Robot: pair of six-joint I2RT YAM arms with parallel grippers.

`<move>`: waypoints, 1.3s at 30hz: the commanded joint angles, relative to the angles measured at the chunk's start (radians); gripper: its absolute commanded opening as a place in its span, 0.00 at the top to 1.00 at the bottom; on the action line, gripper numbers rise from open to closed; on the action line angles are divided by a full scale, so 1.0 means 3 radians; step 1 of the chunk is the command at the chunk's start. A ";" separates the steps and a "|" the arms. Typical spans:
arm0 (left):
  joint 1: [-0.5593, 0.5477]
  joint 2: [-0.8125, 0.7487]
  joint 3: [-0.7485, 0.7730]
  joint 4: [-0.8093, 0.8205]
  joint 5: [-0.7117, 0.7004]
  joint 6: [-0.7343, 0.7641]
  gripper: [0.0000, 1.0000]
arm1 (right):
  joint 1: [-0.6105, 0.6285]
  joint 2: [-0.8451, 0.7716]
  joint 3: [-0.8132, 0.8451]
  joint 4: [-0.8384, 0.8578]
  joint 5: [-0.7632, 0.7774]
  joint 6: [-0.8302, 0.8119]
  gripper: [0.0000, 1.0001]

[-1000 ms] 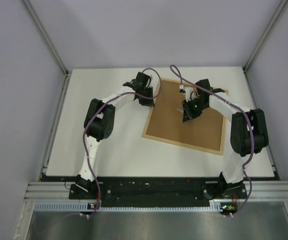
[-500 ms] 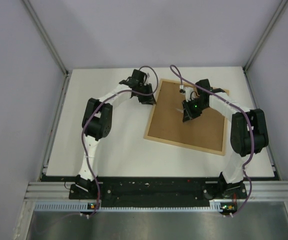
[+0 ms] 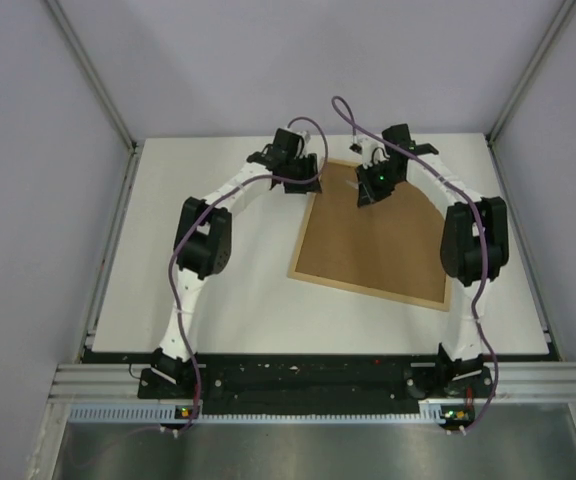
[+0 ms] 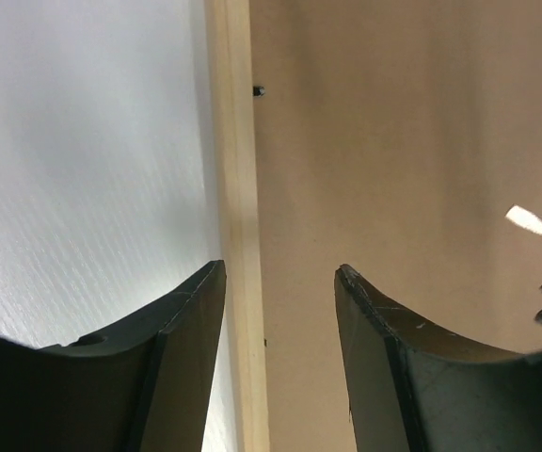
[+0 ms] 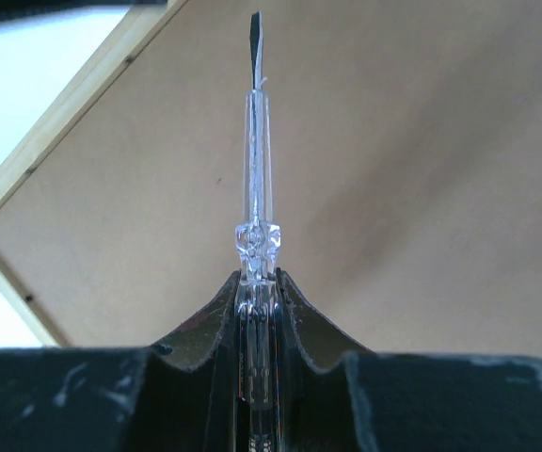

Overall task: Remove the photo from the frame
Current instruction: Release the photo frame item from the photo frame.

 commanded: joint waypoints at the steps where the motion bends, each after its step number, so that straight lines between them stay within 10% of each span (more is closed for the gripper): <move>1: -0.0092 0.0176 0.0135 -0.0078 -0.0306 0.0283 0.43 | -0.0004 0.0363 0.0571 -0.0141 -0.0010 -0.0074 1.00; 8: -0.0143 0.0263 0.0171 -0.0083 -0.0481 0.0482 0.41 | -0.0004 0.0502 0.0705 -0.0167 -0.0061 -0.0069 1.00; 23: -0.0204 -0.0079 -0.0498 -0.0043 -0.0496 0.0564 0.85 | -0.0004 0.0246 0.0460 -0.0198 -0.0066 -0.0166 1.00; 35: -0.0373 -0.0687 -0.1485 -0.0150 -0.0399 0.0564 0.94 | 0.0123 0.0282 0.0450 -0.0418 -0.0138 -0.0422 1.00; 39: -0.0373 -0.0830 -0.1598 -0.0124 -0.0368 0.0503 0.82 | 0.0231 0.0256 0.0404 -0.0459 -0.0081 -0.0443 1.00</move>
